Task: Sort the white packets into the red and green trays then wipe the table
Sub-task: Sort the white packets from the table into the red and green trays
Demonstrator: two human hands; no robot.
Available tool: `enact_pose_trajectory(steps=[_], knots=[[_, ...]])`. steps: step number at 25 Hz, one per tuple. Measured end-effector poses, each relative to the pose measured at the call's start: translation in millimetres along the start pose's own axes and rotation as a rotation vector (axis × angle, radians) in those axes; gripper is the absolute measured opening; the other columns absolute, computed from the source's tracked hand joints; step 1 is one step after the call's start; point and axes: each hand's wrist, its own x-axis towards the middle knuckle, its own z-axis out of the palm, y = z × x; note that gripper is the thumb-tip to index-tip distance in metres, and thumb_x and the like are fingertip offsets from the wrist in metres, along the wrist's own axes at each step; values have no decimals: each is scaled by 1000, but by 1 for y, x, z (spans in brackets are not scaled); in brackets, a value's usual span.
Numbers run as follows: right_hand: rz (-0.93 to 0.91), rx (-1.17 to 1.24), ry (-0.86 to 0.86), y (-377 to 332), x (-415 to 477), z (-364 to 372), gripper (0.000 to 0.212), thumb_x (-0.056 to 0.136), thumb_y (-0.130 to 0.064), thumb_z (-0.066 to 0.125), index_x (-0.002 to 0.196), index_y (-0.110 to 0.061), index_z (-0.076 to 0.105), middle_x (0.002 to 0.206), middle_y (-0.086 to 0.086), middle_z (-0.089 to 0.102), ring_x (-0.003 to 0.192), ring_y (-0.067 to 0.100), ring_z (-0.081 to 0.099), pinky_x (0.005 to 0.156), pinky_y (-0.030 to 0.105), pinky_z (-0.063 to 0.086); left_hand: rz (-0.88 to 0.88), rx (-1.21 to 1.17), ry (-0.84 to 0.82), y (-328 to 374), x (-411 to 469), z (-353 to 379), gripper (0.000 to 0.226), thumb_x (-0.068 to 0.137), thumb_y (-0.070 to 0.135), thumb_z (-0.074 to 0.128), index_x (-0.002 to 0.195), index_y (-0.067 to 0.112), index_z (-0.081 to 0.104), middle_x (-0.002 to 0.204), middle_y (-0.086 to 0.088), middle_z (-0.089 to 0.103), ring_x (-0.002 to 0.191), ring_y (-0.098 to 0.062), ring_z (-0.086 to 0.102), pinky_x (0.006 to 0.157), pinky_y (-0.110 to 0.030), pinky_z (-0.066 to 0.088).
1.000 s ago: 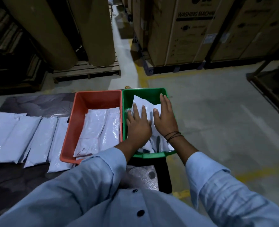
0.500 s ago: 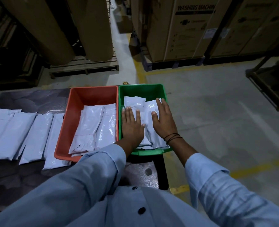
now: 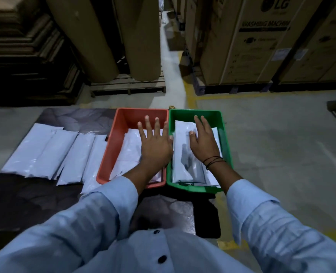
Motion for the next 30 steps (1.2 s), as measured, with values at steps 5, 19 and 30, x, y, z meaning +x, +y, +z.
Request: enact_pose_trajectory(steps=[5,19,30], knots=[[-80,-17,-89,-62,12,51,57,98,-21,47,152,-14,32,160,17,23,147,34,22,118,46,28,-180,-19,3,-85,-17,-19,62,100,47,28,154,17,39,163,-17,30,153,-48,6,121,-65,-3],[-179,-223,-256,-258,0,236,63,93,-29,55,151,-14,36,161,22,18,149,41,13,122,49,17,-382,-148,-185,-393,-76,-1,68,103,55,35,160,21,22,169,-13,10,153,-46,1,122,-62,-4],[212,-364,-342,-281,-39,323,75,95,-36,51,156,-12,15,160,27,8,148,44,9,121,50,12,-370,-195,-355,-475,-102,34,69,102,55,38,161,24,17,170,-10,4,153,-45,-2,123,-61,-2]])
